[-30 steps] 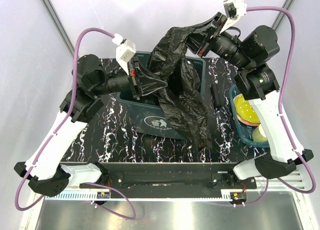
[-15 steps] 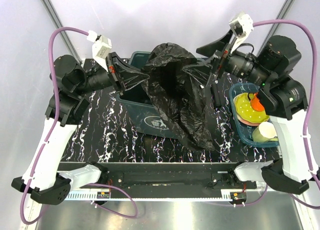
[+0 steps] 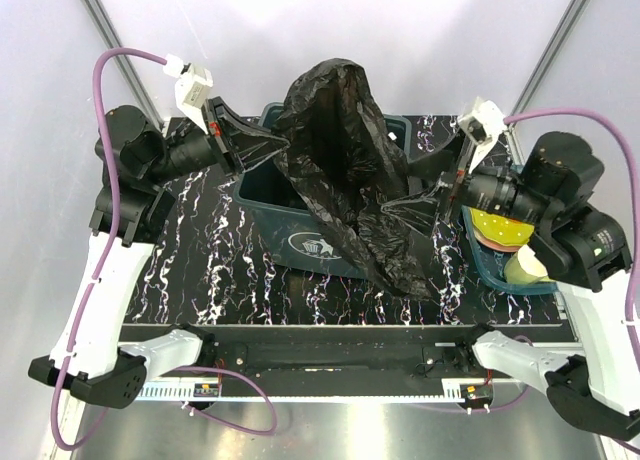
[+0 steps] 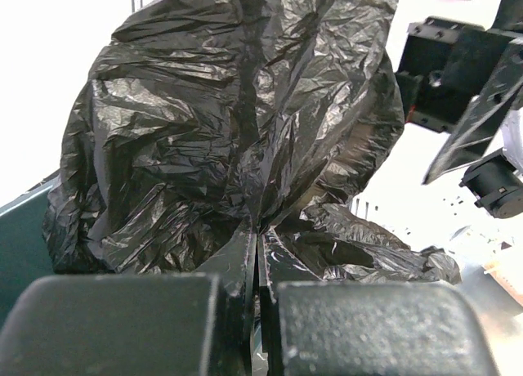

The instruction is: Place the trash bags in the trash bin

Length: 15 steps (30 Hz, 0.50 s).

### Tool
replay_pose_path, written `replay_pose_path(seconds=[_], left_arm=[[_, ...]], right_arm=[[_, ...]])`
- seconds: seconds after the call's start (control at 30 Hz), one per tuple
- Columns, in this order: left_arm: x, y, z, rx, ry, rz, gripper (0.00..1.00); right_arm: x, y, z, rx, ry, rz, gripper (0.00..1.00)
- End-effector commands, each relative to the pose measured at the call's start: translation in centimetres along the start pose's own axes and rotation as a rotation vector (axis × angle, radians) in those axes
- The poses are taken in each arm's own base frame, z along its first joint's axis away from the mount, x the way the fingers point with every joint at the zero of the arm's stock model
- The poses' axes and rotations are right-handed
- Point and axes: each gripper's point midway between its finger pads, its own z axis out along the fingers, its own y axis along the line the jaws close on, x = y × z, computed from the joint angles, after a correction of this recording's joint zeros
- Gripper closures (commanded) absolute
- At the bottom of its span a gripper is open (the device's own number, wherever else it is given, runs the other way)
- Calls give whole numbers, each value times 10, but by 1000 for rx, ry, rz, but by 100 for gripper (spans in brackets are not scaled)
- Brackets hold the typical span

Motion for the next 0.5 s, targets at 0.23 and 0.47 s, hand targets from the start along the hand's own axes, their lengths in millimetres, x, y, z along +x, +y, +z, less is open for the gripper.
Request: replay_pose_path(seconds=[0.23, 0.47], left_arm=[[2, -5, -26, -21, 9, 41, 100], [31, 23, -77, -260, 105, 174, 100]], right_arm=[[32, -48, 19, 157, 76, -5, 66], [29, -11, -9, 83, 55, 5, 100]])
